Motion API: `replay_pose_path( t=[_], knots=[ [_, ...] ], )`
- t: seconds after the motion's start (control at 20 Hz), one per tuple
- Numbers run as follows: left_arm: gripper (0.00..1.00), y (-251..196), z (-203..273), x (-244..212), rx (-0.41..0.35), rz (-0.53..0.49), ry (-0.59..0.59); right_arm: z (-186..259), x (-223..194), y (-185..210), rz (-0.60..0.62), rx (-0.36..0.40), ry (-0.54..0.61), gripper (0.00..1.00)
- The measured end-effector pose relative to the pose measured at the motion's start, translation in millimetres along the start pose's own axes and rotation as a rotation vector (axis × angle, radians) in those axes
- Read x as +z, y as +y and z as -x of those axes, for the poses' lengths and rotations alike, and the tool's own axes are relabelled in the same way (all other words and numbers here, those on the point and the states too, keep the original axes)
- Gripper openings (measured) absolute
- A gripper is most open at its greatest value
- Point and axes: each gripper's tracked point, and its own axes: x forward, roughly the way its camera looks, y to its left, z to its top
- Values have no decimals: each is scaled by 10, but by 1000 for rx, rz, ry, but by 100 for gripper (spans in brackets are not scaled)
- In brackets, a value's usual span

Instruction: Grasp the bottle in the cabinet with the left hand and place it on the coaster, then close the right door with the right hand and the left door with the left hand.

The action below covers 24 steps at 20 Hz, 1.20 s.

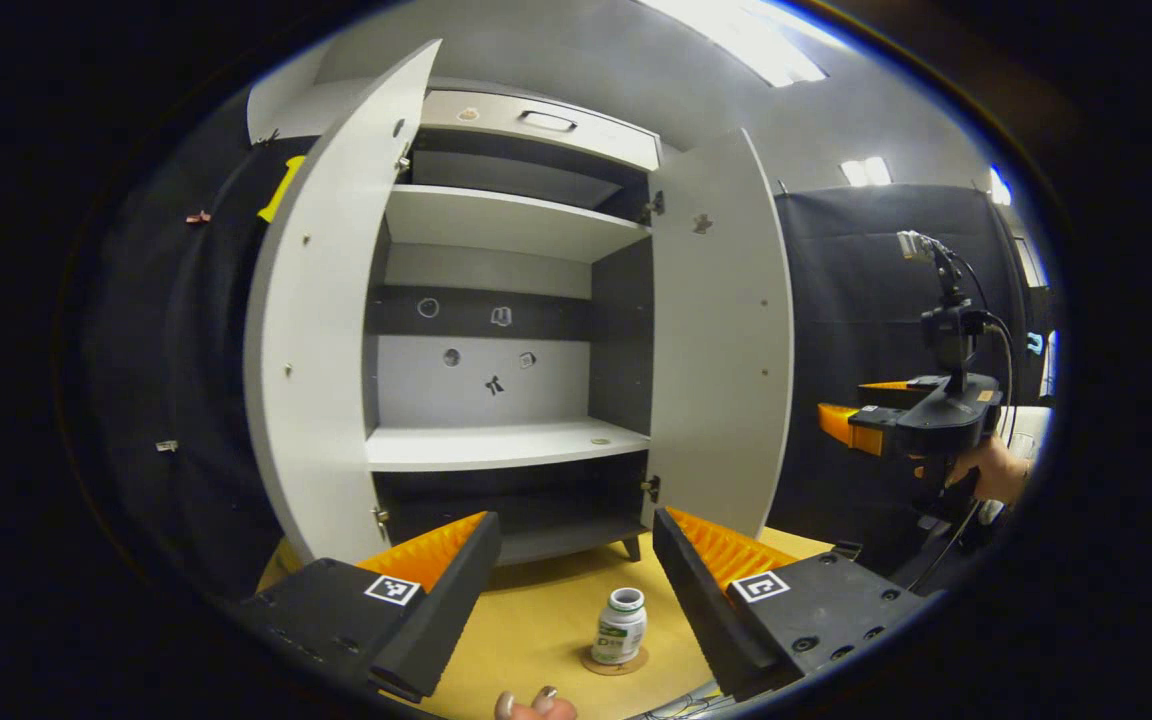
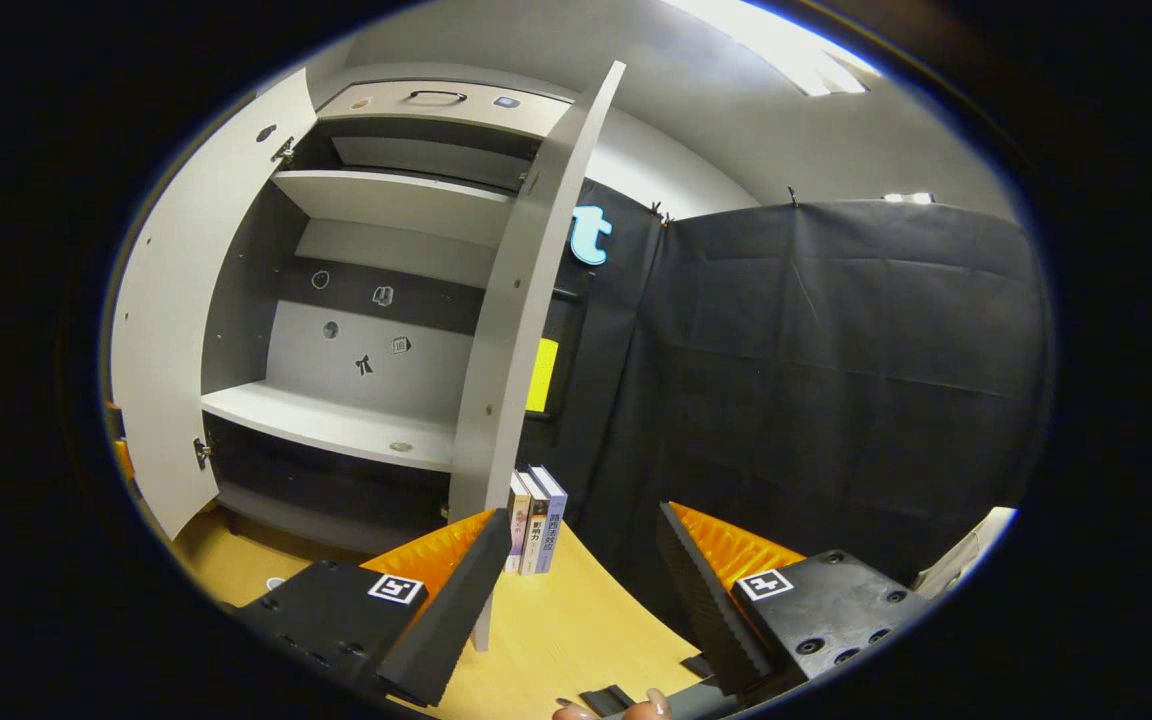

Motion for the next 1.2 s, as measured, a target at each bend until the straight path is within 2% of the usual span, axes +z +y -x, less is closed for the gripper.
replay_pose_path(
  t=[0.2,0.4,0.45,0.6,0.7,0.9,1.2],
  knots=[
    [97,460,180,225,182,9,-9,-420,78,-184,-49,2,-20,98],
    [97,879,383,307,392,31,-19,-649,115,-53,-119,104,-35,98],
    [98,916,432,289,427,48,-16,-665,131,20,-132,142,-42,98],
    [97,1030,603,216,516,99,-5,-674,139,54,-141,192,-57,95],
    [98,1104,685,161,564,113,6,-663,131,133,-175,252,-38,95],
    [97,1303,826,268,655,59,-14,-629,151,384,-219,346,-20,95],
    [98,1601,811,444,665,19,-21,-463,303,1106,-224,469,-38,95]
  ],
)
